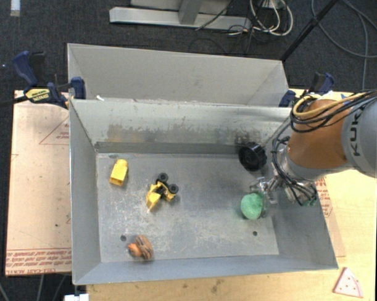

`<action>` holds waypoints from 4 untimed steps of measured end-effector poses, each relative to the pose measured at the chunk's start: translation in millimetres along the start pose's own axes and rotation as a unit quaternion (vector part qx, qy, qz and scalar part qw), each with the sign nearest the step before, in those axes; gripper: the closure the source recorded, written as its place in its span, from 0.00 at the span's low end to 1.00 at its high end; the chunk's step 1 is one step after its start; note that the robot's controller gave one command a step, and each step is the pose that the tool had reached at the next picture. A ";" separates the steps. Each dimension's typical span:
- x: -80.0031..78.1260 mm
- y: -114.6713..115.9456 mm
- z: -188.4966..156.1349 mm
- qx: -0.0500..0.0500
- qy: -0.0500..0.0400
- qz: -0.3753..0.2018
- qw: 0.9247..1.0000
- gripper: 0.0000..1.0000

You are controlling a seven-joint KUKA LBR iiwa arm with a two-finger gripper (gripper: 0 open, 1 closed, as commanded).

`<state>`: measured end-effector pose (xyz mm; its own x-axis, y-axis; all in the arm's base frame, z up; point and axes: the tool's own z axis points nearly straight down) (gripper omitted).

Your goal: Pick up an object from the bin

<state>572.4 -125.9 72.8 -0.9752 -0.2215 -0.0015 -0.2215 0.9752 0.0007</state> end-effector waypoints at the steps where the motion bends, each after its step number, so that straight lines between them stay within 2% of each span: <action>1: -0.1 0.1 0.0 0.000 0.000 0.000 1.000 1.00; 2: -3.7 -9.5 -21.7 0.000 0.000 -0.023 1.000 1.00; 3: -29.5 -19.7 -35.8 0.001 -0.002 -0.009 1.000 0.00; 4: -28.9 -19.4 -35.5 0.000 -0.002 -0.009 1.000 0.00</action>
Offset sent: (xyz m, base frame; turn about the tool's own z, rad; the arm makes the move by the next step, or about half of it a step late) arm 0.0086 -0.0154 0.0359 -0.0775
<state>604.9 -138.5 108.4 -0.9708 -0.2398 -0.0049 -0.2398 0.9708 -0.0002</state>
